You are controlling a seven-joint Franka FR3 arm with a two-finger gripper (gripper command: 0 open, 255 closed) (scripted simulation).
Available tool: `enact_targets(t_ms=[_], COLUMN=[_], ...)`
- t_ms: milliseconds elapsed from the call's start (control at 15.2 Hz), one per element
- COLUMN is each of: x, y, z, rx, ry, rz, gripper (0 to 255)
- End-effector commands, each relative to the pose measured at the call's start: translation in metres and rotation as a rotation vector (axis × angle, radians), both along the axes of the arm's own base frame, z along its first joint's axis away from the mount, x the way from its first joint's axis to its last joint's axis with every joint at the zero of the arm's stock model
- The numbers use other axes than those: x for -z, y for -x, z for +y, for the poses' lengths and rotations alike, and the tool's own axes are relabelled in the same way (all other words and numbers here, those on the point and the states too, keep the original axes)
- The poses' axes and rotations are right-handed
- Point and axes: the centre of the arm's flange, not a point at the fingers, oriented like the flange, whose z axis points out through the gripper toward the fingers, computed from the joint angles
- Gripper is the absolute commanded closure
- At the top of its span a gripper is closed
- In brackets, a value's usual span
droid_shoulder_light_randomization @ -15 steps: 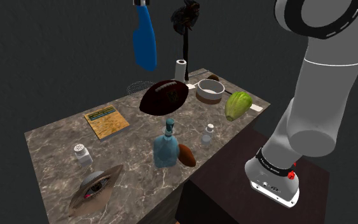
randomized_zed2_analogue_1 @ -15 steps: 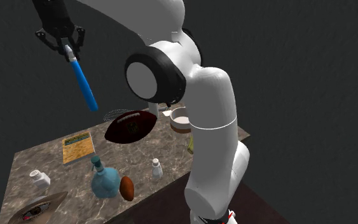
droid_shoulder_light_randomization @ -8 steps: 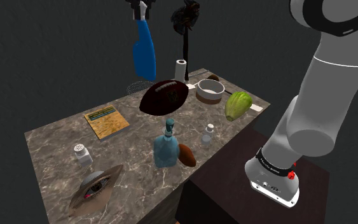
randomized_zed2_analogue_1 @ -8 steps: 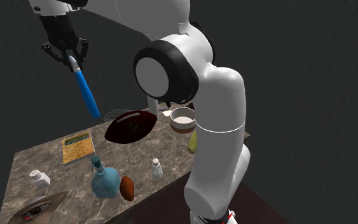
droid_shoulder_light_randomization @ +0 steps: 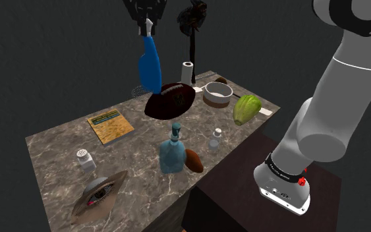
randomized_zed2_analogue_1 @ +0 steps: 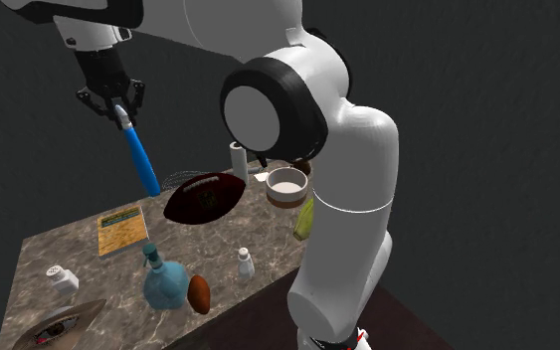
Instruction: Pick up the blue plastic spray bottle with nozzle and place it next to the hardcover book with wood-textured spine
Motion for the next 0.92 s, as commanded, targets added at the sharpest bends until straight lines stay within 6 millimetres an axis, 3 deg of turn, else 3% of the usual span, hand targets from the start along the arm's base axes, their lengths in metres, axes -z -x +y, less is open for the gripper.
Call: enact_targets(t_ms=[0, 858], x=[0.011, 0.079], y=[0.0, 0.0], z=[0.0, 0.0], rx=[0.0, 0.0], ry=[0.0, 0.0], rz=[-0.001, -0.001], gripper=[255, 255])
